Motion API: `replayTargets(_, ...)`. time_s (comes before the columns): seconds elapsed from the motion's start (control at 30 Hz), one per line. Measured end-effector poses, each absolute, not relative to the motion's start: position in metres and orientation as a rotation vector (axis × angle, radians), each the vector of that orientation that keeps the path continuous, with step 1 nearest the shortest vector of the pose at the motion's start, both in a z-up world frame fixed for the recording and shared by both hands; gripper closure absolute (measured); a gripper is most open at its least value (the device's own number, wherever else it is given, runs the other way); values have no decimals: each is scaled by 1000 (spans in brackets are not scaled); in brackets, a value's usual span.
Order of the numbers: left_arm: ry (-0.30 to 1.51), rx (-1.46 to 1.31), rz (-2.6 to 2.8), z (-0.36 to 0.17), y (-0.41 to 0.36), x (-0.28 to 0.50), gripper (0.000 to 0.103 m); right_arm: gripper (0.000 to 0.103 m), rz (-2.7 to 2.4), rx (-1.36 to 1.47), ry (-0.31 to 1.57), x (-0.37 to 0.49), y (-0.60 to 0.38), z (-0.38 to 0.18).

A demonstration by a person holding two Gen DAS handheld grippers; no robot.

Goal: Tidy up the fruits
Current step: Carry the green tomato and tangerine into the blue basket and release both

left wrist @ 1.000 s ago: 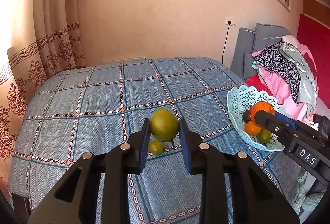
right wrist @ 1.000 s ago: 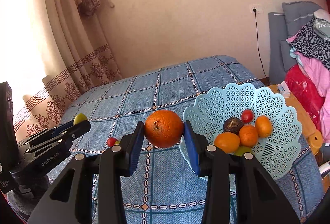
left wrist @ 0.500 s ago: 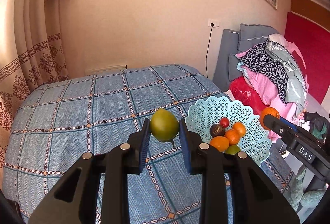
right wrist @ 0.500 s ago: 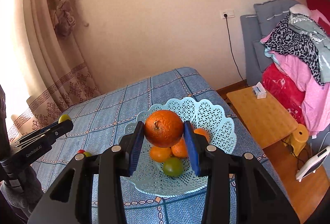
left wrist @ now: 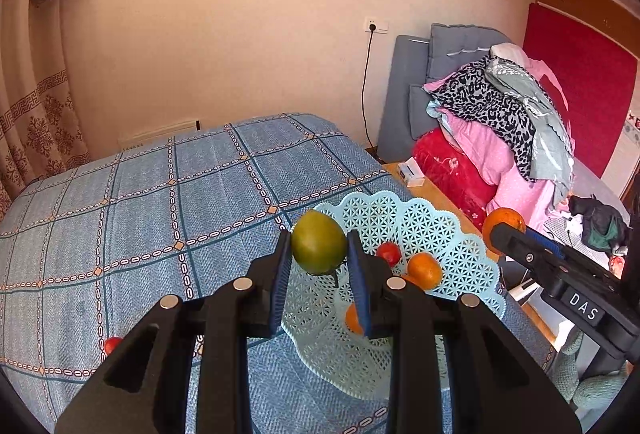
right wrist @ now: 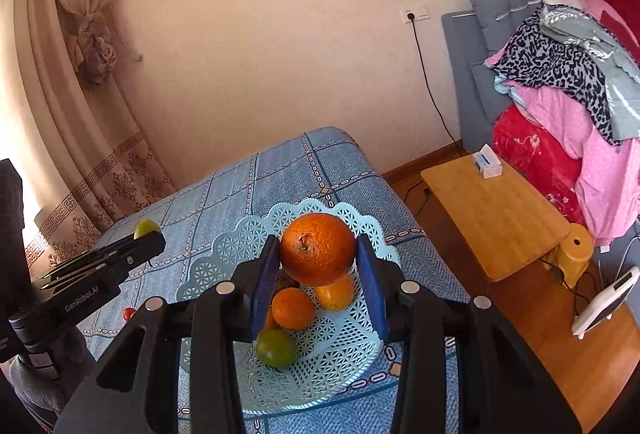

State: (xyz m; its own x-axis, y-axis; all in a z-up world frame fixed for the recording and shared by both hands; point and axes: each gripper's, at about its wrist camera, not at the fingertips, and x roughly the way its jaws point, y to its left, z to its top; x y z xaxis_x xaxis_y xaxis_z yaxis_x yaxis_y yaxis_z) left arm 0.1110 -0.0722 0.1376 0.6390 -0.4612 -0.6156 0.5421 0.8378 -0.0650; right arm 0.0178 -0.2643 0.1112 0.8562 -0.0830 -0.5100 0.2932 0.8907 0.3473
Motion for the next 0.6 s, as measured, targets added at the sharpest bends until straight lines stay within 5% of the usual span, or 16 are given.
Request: replayTargets(0.6, 666, 201, -773, 135, -69, 95, 75, 63, -348, 434, 504, -17, -218, 114)
